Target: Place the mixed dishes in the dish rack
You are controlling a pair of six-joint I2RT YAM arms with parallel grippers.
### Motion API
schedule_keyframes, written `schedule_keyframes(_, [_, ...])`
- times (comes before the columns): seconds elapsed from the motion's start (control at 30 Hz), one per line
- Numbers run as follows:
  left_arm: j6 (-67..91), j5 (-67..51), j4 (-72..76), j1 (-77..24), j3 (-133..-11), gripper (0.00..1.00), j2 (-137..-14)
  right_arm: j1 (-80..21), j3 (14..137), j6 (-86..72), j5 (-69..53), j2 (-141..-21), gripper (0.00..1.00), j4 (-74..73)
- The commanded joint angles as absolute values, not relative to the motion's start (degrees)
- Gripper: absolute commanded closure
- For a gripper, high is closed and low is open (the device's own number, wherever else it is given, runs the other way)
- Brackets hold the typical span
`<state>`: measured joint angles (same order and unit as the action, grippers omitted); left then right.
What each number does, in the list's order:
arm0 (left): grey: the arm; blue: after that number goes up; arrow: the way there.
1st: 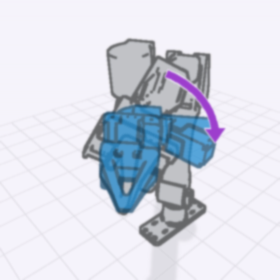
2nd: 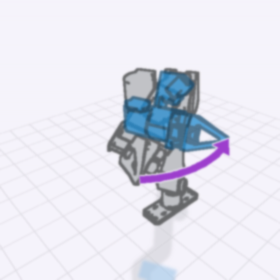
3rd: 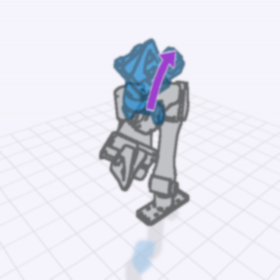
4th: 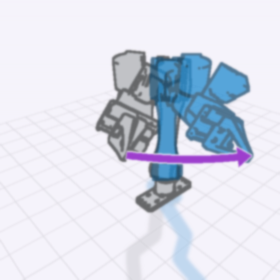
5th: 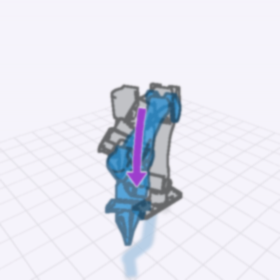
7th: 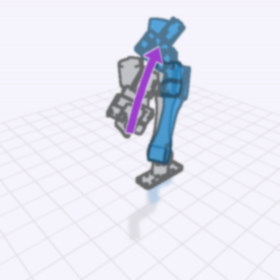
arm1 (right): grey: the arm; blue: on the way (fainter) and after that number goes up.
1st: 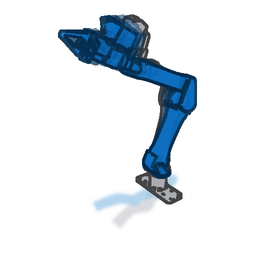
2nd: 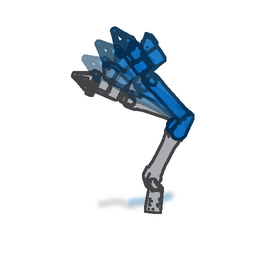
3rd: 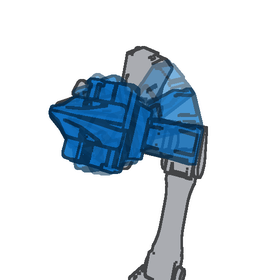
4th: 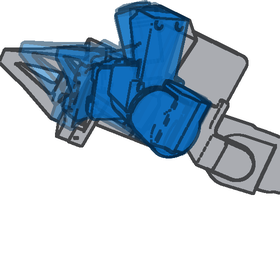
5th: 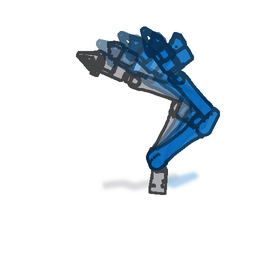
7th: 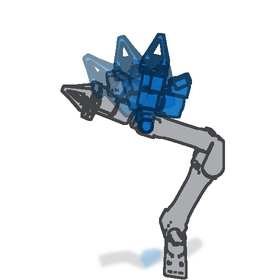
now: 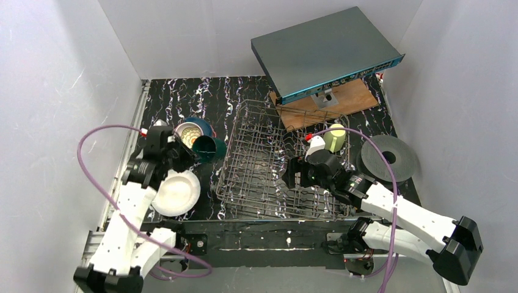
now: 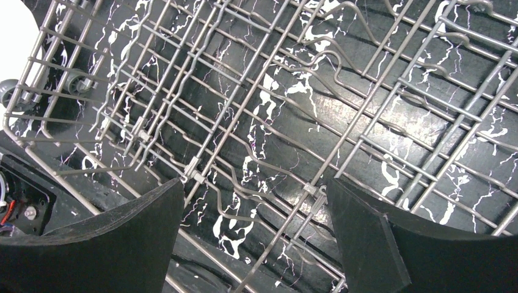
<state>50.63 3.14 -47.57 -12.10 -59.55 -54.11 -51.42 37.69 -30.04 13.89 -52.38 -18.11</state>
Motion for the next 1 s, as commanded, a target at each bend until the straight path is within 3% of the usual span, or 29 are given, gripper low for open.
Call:
schedule_keyframes(0.0, [46.7,-20.3,-30.9,-12.1,-52.1,1.00,-42.7,-51.6,40.1,-30.1,10.9,-53.1,0.06,-16.7])
schedule_keyframes(0.13, [53.5,-34.9,-13.7,-12.2,-43.5,1.00,-37.2,-51.6,41.0,-29.5,1.5,-52.5,0.03,-13.4])
schedule_keyframes(0.33, [77.8,-49.8,25.3,-12.9,-29.0,1.00,-37.3,-51.6,40.0,-28.0,-25.0,-45.8,0.02,1.4])
schedule_keyframes(0.63, [90.0,-52.8,51.4,-16.5,-23.6,1.00,-39.8,-51.5,45.7,-32.0,-20.0,-43.2,0.02,0.1])
schedule_keyframes(0.83, [106.4,-45.7,40.0,-16.8,-21.9,1.00,-38.3,-51.6,45.1,-13.8,-17.3,-40.4,0.05,-1.3])
schedule_keyframes(0.97, [120.7,-41.4,37.9,-17.0,-18.7,1.00,-34.1,-51.6,38.9,-0.8,-20.6,-41.7,0.07,11.9])
